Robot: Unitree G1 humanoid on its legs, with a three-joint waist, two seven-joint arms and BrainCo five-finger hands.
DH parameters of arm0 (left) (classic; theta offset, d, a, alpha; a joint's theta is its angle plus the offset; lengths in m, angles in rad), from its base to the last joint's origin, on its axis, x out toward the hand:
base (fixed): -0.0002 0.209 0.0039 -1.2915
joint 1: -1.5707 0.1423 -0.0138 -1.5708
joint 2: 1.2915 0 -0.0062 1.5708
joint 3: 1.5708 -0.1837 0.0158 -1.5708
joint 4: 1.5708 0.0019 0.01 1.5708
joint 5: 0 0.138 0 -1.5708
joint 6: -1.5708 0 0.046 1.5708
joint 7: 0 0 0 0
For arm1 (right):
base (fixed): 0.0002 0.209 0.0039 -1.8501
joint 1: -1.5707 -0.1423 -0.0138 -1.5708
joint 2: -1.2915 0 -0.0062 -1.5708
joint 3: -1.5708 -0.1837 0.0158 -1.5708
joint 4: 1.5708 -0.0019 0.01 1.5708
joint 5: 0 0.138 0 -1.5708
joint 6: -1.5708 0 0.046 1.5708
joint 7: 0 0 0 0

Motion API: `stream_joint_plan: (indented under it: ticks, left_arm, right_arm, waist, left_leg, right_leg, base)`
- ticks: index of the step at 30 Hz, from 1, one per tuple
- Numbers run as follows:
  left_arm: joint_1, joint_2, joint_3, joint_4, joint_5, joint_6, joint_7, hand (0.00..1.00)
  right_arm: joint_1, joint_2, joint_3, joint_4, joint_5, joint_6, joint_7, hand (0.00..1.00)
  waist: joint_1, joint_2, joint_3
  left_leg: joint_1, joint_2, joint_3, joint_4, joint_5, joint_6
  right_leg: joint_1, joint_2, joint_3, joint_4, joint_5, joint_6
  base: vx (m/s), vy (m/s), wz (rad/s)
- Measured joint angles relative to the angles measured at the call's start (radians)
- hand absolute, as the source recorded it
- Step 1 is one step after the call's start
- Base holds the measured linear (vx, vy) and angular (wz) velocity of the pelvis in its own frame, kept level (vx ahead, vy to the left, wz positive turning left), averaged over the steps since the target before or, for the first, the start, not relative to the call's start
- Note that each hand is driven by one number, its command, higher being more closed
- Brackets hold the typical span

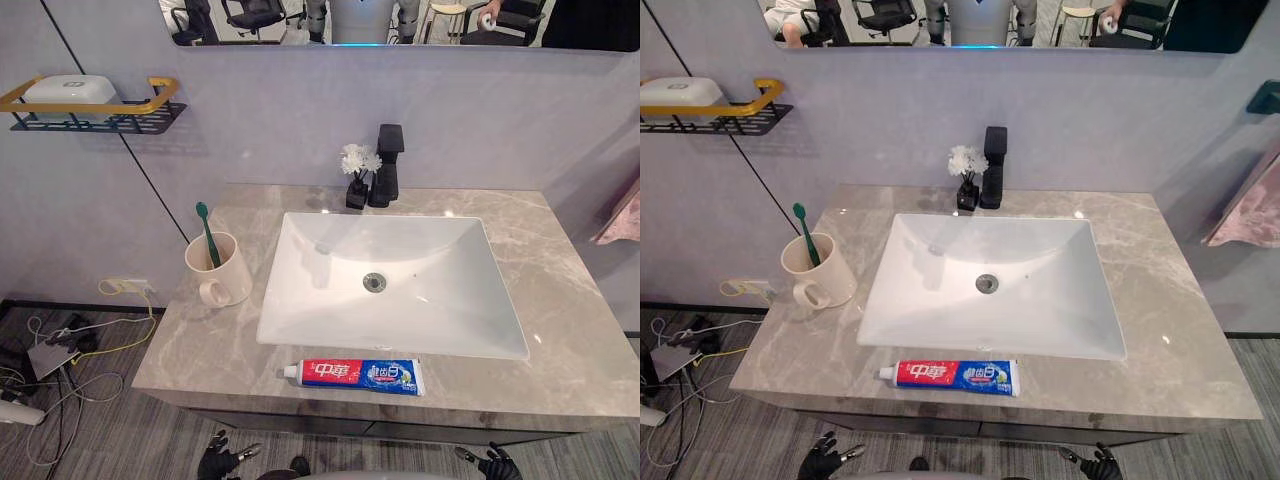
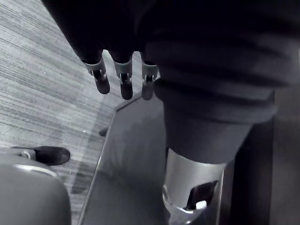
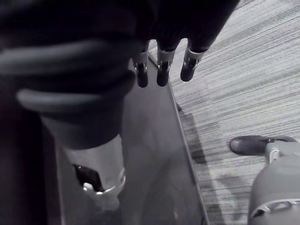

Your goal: Organize washtable

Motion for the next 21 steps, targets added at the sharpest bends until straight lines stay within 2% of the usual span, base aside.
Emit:
stream_joint_plan:
  ticks: [3,7,10,12,14,15,18,20,21]
  left_arm:
    - [0.0,0.057,0.109,-0.015,-0.001,0.0,0.004,0.0]
    - [0.006,0.088,0.196,-0.182,0.0,0.0,0.035,0.0]
    - [0.011,0.093,0.244,-0.431,0.0,0.0,0.049,0.0]
    - [0.01,0.095,0.283,-0.664,0.002,-0.002,0.072,0.0]
    - [0.006,0.095,0.292,-0.848,0.015,-0.006,0.091,0.0]
    - [0.007,0.095,0.293,-0.971,0.042,-0.009,0.106,0.0]
    - [-0.003,0.093,0.268,-1.19,0.116,-0.031,0.128,0.0]
    - [-0.015,0.086,0.187,-1.396,0.209,-0.056,0.129,0.0]
    - [-0.021,0.086,0.153,-1.442,0.231,-0.066,0.129,0.0]
  right_arm:
    - [0.0,-0.018,-0.015,0.006,0.0,0.0,0.004,0.0]
    - [0.012,-0.031,-0.022,0.005,-0.001,0.0,0.004,0.0]
    - [0.042,-0.03,-0.046,-0.005,-0.001,0.0,0.005,0.0]
    - [0.062,-0.029,-0.052,-0.008,-0.001,0.0,0.005,0.0]
    - [0.082,-0.026,-0.053,-0.015,-0.001,0.0,0.007,0.0]
    - [0.09,-0.02,-0.054,-0.015,-0.001,0.0,0.007,0.0]
    - [0.101,-0.005,-0.054,-0.015,0.001,0.0,0.01,0.0]
    - [0.107,0.009,-0.054,-0.015,0.001,0.0,0.025,0.0]
    - [0.11,0.012,-0.053,-0.015,0.002,0.0,0.025,0.0]
  waist:
    - [0.001,0.005,0.001]
    - [0.005,0.013,0.006]
    - [0.03,0.016,0.007]
    - [0.037,0.013,0.005]
    - [0.057,0.015,0.006]
    - [0.057,0.014,0.004]
    - [0.054,0.013,0.004]
    - [0.053,0.015,0.004]
    - [0.051,0.015,0.005]
  left_leg:
    - [0.0,-0.001,-0.012,0.0,0.0,0.0]
    - [-0.005,-0.003,-0.043,-0.005,0.001,-0.001]
    - [-0.009,-0.009,-0.062,-0.006,0.003,0.002]
    - [-0.022,-0.016,-0.088,-0.004,0.009,0.008]
    - [-0.027,-0.019,-0.094,0.001,0.011,0.009]
    - [-0.029,-0.021,-0.1,0.002,0.012,0.009]
    - [-0.04,-0.024,-0.122,0.002,0.017,0.01]
    - [-0.038,-0.028,-0.133,0.004,0.017,0.01]
    - [-0.039,-0.031,-0.137,0.011,0.017,0.011]
  right_leg:
    - [0.008,0.0,-0.012,-0.004,0.0,0.0]
    - [0.019,-0.006,-0.045,-0.002,-0.005,0.003]
    - [0.019,-0.013,-0.067,0.01,-0.018,0.008]
    - [0.019,-0.016,-0.091,0.012,-0.022,0.008]
    - [0.019,-0.017,-0.097,0.011,-0.021,0.008]
    - [0.02,-0.018,-0.098,0.011,-0.022,0.008]
    - [0.02,-0.018,-0.12,0.012,-0.021,0.008]
    - [0.03,-0.021,-0.128,0.014,-0.022,0.008]
    - [0.037,-0.025,-0.132,0.014,-0.022,0.008]
  base:
    - [-0.02,-0.017,0.12]
    - [-0.04,-0.019,0.23]
    - [-0.03,-0.011,0.2]
    - [0.0,-0.014,0.35]
    - [0.04,-0.003,0.16]
    - [0.04,-0.003,0.13]
    - [0.02,-0.016,0.22]
    - [0.01,-0.009,0.15]
    - [-0.01,0.01,0.2]
